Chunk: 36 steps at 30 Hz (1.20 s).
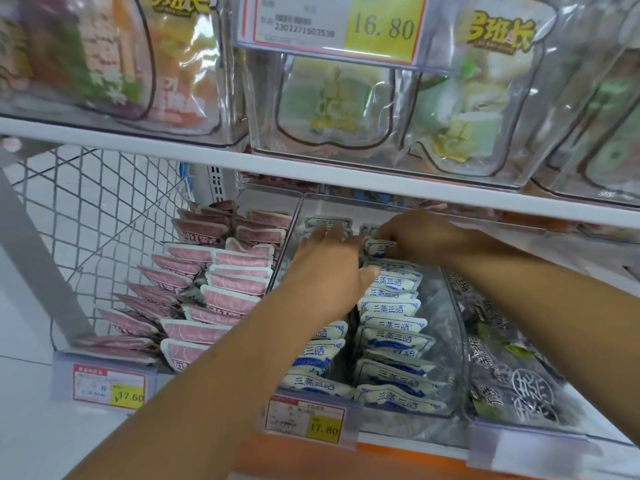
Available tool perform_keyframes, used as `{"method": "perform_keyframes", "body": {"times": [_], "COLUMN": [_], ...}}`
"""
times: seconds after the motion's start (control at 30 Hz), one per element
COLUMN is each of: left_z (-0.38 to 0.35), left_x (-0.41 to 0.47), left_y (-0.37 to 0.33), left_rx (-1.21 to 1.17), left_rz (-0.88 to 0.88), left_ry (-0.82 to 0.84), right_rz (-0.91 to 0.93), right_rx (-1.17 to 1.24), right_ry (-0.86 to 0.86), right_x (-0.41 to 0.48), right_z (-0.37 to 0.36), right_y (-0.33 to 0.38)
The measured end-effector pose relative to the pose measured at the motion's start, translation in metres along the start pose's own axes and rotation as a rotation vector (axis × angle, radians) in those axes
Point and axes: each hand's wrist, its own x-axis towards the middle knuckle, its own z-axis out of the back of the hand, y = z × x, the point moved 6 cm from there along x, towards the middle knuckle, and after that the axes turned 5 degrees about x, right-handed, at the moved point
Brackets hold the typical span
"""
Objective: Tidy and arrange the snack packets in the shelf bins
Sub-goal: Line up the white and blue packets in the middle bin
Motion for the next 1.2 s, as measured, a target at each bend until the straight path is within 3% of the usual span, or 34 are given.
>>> {"method": "perform_keyframes", "body": {"times": [0.13,0.23,0.33,0.47,0.6,0.73,0.9,1.07,1.2], "left_z": [-0.012,-0.02,-0.028,-0.036,-0.017,0.011,0.015,0.008,0.009], "left_x": [-0.022,-0.014,0.001,0.01,-0.011,-0.052,-0.081,-0.085,-0.084], "left_y": [0.007,0.012,0.014,0.017,0.008,0.009,0.022,0.028,0.03], "left_rx": [0.072,0.169,0.189,0.192,0.221,0.228,0.286,0.33,0.285], "left_rz": [-0.033,-0.045,-0.03,0.0,-0.039,-0.184,-0.298,-0.378,-0.394], "left_ry": [0.314,0.32,0.342,0.361,0.3,0.2,0.131,0.064,0.028], "right_rz": [-0.015,0.002,0.099,-0.001,0.0,0.023,-0.022,-0.033,0.006], "right_rx": [-0.012,0.072,-0.022,-0.139,0.015,0.327,0.207,0.29,0.415], "right_ry": [0.018,0.033,0.133,0.231,0.281,-0.067,-0.026,-0.234,-0.102], "right_x": [-0.007,-0.036,-0.053,-0.041,-0.043,-0.033,0.01,0.025,0.03], "right_z": [0.008,0.006,-0.009,-0.018,-0.006,0.027,-0.002,0.004,-0.007], "right_y": [0.004,0.014,0.025,0.022,0.027,0.034,0.043,0.058,0.06]}}
